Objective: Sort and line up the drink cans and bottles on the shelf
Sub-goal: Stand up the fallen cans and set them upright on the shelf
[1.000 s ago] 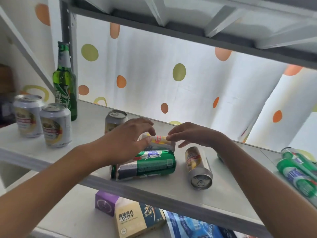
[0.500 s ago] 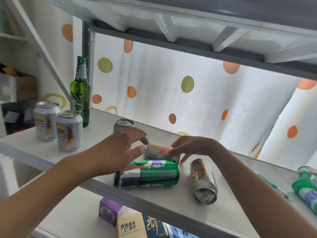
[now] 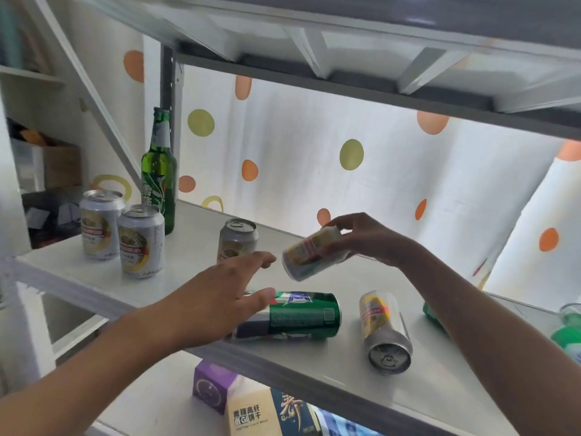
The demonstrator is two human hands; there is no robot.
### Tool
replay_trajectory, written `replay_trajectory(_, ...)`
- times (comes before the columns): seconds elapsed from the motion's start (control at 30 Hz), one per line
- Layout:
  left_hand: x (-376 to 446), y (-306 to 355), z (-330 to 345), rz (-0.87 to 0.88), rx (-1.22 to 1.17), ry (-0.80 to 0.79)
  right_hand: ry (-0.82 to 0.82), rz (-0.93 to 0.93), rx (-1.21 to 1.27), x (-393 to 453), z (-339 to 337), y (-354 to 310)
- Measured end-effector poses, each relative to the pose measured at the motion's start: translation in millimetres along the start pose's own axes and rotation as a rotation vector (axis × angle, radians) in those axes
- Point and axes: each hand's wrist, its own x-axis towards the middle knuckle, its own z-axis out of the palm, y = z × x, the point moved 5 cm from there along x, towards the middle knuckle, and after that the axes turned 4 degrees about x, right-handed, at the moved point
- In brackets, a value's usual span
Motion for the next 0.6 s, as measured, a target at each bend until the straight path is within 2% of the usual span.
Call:
replay_trajectory(0.1, -2, -2, 0, -0.008, -0.006, 0.011, 0.05, -0.034, 0.04, -2, -8, -16)
replay_trajectory(0.23, -4, -4, -1, -0.017, 0.014, 0.045, 0.056, -0.078, -0.064, -1, -7, -33)
replay_trajectory(0.37, -8, -4, -3, -0.046, 0.035, 0.101, -0.037, -0.085, -0.206, 2, 5, -47)
replay_trajectory(0.6, -12, -7, -1, -0.101, 0.058, 0.069, -0.194, -0.046, -0.464, 13, 35, -61)
